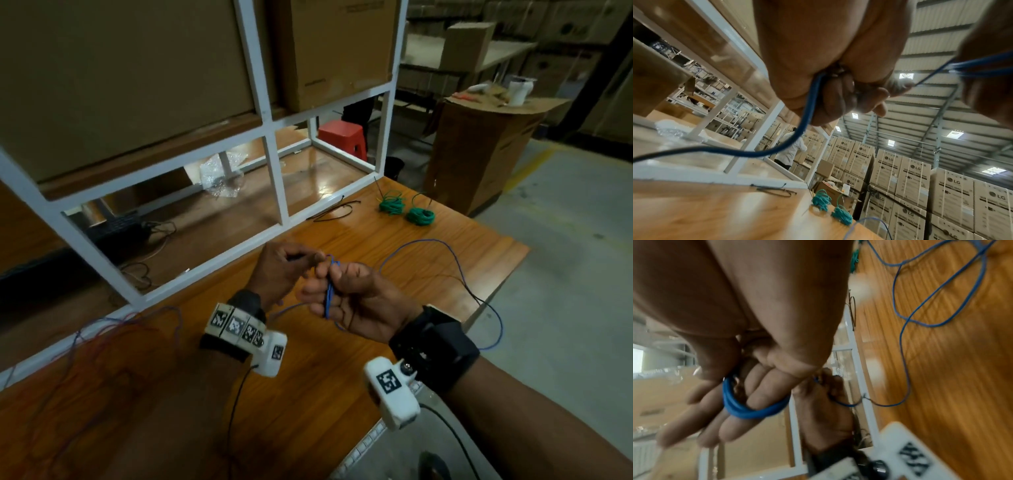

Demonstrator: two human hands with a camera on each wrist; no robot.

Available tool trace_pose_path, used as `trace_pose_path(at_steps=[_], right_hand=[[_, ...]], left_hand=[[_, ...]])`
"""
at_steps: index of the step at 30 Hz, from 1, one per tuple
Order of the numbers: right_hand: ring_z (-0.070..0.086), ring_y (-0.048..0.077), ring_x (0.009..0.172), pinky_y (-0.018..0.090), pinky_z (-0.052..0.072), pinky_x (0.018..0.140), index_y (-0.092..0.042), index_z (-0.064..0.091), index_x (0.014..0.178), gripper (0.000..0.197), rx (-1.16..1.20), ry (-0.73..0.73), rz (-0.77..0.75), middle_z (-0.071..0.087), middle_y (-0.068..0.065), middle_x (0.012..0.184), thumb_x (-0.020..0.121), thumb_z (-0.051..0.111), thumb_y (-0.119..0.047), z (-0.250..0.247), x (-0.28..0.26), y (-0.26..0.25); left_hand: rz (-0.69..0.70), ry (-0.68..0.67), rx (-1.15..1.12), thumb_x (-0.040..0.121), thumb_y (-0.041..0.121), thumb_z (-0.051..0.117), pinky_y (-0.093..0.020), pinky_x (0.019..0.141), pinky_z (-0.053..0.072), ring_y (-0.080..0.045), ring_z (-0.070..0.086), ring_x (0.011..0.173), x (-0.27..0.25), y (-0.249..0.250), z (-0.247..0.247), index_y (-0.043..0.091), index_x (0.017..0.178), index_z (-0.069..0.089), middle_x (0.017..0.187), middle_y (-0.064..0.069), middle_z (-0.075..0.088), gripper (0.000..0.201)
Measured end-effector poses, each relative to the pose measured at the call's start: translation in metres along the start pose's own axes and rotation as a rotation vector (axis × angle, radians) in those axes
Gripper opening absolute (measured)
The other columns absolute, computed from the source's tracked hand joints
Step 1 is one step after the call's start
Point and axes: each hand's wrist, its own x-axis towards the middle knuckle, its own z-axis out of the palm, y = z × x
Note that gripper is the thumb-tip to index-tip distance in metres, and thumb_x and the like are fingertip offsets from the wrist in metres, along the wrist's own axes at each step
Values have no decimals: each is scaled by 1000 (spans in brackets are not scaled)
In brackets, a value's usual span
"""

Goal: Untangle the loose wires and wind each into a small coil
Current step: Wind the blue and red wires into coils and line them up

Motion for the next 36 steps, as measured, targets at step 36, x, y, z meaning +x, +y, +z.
trace_pose_path(at_steps=[36], right_hand=[[70, 34, 111, 44, 47, 99, -2, 66, 97, 33, -468, -64, 305, 75, 15, 84, 105, 47, -27, -24, 16, -43]], left_hand=[[199, 4, 158, 88, 11, 73, -27, 70, 57, -12, 70, 80, 5, 6, 0, 6, 95, 78, 87, -5, 75, 10]])
